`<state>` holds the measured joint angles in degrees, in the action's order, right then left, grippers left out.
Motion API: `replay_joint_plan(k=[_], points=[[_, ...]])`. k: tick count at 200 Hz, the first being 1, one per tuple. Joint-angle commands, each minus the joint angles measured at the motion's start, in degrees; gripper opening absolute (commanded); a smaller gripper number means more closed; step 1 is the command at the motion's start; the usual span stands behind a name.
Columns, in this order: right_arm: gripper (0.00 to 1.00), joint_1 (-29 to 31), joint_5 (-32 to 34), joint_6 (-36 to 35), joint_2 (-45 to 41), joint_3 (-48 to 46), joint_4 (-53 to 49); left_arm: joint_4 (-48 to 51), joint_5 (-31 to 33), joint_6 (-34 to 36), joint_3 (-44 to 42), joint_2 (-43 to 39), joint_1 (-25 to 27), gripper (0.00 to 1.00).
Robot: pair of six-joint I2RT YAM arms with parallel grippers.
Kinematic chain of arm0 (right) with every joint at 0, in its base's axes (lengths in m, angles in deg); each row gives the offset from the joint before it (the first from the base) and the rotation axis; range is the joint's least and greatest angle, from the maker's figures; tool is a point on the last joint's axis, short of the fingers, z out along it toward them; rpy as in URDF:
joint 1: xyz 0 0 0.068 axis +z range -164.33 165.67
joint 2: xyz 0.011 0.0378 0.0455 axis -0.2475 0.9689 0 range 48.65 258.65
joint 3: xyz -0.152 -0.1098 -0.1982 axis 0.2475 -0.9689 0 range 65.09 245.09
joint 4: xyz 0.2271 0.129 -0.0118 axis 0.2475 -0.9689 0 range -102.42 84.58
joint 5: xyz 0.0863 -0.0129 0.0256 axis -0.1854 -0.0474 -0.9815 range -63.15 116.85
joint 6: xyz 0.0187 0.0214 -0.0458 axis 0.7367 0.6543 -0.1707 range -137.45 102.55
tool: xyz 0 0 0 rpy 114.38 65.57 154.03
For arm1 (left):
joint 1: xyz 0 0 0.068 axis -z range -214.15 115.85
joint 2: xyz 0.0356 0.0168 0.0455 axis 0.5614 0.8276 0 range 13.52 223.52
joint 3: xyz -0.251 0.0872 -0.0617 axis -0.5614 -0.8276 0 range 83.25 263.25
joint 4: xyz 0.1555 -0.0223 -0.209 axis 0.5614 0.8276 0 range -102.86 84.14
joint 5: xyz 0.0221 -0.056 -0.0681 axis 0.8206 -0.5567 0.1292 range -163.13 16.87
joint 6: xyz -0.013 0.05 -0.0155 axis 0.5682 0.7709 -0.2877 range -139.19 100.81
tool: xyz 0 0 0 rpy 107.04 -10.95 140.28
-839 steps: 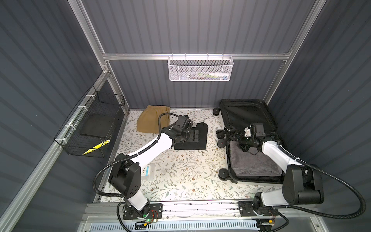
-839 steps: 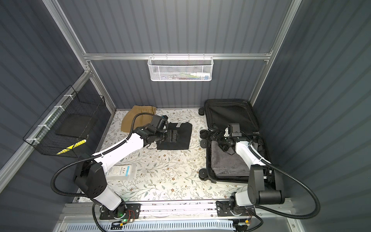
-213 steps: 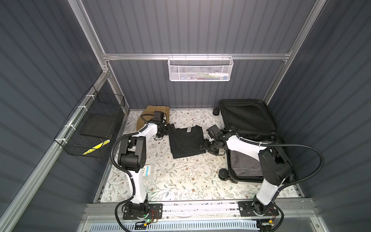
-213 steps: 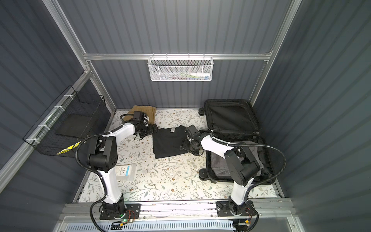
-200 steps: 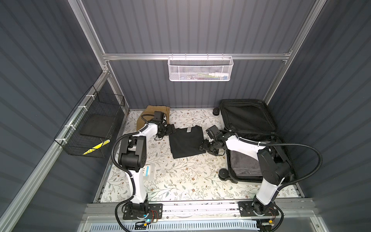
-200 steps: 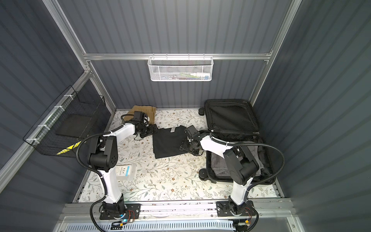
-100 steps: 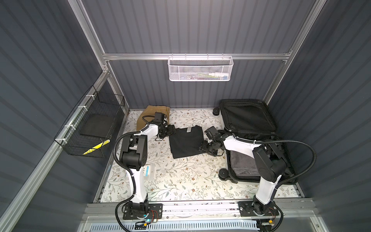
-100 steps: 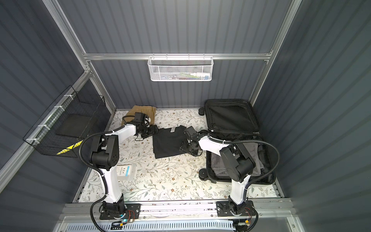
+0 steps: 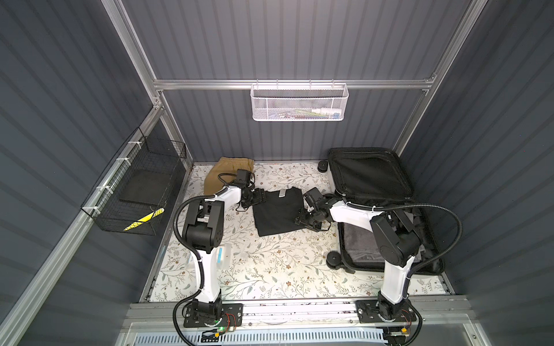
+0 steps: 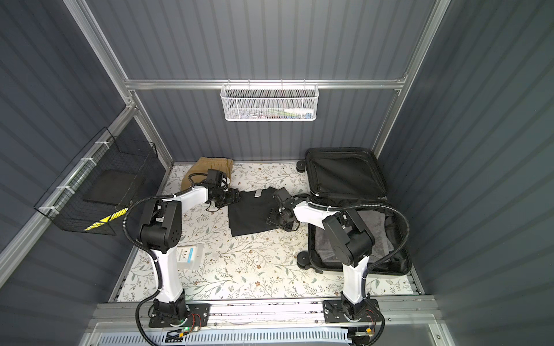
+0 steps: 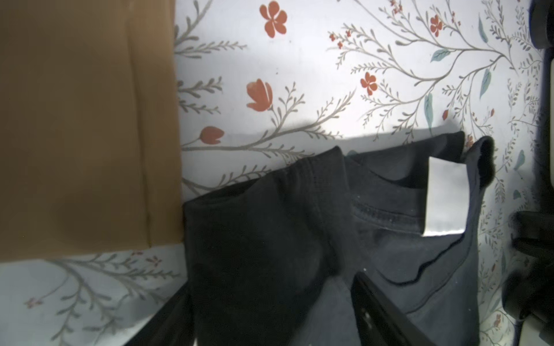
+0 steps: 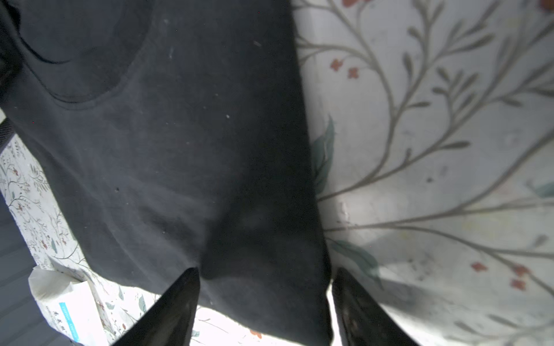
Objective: Pack the luggage
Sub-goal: 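Close both grippers on the black T-shirt's edges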
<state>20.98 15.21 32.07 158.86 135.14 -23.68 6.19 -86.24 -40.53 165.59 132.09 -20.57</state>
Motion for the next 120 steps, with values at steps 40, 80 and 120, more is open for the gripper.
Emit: replay_joint_plan(k=[40,80,120], points=[[0.41,0.2,-2.4,0.2,2.1,0.3,1.1,1.5,0.7,1.0,1.6,3.3,0.3,0.61],[0.07,-0.1,-3.3,-0.8,0.9,1.1,0.7,1.0,-1.3,1.4,3.1,2.2,0.3,0.08],[0.00,-1.0,-3.4,-2.5,-4.2,2.1,-1.8,-0.1,-4.5,0.3,4.0,-2.6,0.3,0.00]])
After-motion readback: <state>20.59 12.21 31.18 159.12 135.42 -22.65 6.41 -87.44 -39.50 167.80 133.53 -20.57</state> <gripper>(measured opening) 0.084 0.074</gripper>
